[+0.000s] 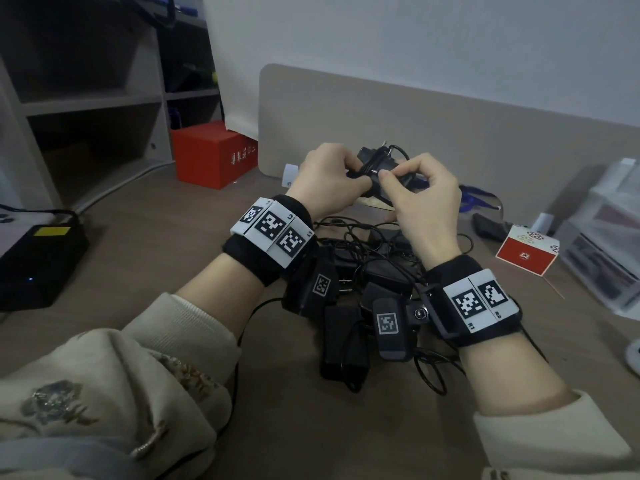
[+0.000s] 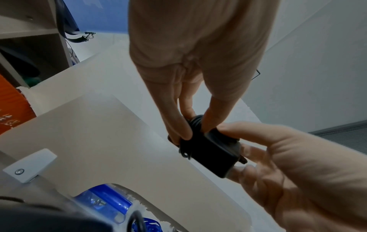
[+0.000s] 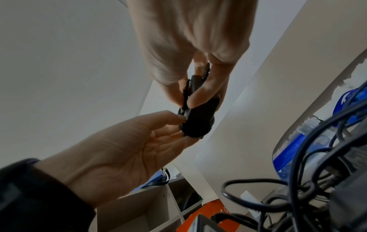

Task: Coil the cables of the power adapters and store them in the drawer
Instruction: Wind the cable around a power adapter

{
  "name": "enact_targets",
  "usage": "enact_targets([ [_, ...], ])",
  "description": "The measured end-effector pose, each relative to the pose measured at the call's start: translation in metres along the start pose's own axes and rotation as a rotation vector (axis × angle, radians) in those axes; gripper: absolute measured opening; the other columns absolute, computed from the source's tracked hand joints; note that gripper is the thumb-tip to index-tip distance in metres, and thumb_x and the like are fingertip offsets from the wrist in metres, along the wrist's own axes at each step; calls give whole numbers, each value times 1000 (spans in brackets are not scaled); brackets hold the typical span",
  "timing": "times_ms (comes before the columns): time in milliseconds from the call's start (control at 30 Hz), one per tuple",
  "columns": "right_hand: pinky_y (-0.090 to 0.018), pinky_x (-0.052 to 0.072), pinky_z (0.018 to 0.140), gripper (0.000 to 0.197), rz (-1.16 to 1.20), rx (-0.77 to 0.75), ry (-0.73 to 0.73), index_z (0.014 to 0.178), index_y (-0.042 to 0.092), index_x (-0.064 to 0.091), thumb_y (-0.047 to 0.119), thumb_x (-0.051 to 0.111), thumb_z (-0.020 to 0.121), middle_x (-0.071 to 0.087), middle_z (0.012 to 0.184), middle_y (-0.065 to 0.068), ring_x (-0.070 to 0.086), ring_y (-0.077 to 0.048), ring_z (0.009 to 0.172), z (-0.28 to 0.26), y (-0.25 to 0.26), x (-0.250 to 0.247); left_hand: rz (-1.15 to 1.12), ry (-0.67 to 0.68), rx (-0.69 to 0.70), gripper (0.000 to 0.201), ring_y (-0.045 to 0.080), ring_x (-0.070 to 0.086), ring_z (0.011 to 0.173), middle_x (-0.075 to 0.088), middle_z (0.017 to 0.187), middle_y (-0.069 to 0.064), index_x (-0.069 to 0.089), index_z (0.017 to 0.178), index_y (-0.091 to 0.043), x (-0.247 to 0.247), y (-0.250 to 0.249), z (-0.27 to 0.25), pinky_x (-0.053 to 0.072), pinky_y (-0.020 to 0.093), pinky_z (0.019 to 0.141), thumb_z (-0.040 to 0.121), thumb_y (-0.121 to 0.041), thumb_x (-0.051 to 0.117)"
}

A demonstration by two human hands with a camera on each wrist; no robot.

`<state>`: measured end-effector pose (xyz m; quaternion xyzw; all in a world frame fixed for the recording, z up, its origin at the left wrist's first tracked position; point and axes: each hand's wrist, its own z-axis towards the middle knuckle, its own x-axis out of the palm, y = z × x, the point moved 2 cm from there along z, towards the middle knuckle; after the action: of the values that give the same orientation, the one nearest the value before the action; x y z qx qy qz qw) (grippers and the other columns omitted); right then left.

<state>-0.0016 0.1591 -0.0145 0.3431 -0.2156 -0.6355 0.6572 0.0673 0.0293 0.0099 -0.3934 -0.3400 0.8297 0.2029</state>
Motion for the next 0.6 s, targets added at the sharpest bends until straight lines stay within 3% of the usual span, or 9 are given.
enact_targets([
  [33, -47, 59, 67, 15, -18, -6, 2, 71, 25, 61, 27, 72, 80, 64, 83, 22, 65, -18, 91, 1, -1, 0, -1, 1, -2, 16, 21, 70, 79, 74, 87, 4, 64, 70, -29, 0, 0, 0, 59, 41, 76, 83, -25, 71],
  [200, -52, 57, 69, 16, -39, -25, -1, 67, 25, 58, 28, 71, 76, 62, 79, 25, 64, -16, 88, 1, -3, 1, 20, -21, -8, 16, 26, 72, 79, 74, 81, 9, 65, 66, -26, 2, 1, -2, 59, 43, 73, 81, -26, 69],
  [400, -52, 56, 65, 16, -31, -36, -6, 67, 24, 58, 28, 70, 77, 62, 81, 15, 66, -22, 79, 3, -4, 0, 23, -45, 16, 16, 21, 72, 71, 74, 82, 6, 65, 67, -23, 5, 0, -3, 60, 42, 71, 82, -27, 70],
  [600, -50, 56, 64, 17, -82, -42, 1, 70, 23, 57, 32, 69, 78, 59, 68, 10, 64, -26, 71, 2, -8, 2, 143, -10, 31, 31, 23, 69, 67, 71, 65, 9, 73, 68, -5, 5, 0, -4, 58, 36, 64, 85, -29, 65],
])
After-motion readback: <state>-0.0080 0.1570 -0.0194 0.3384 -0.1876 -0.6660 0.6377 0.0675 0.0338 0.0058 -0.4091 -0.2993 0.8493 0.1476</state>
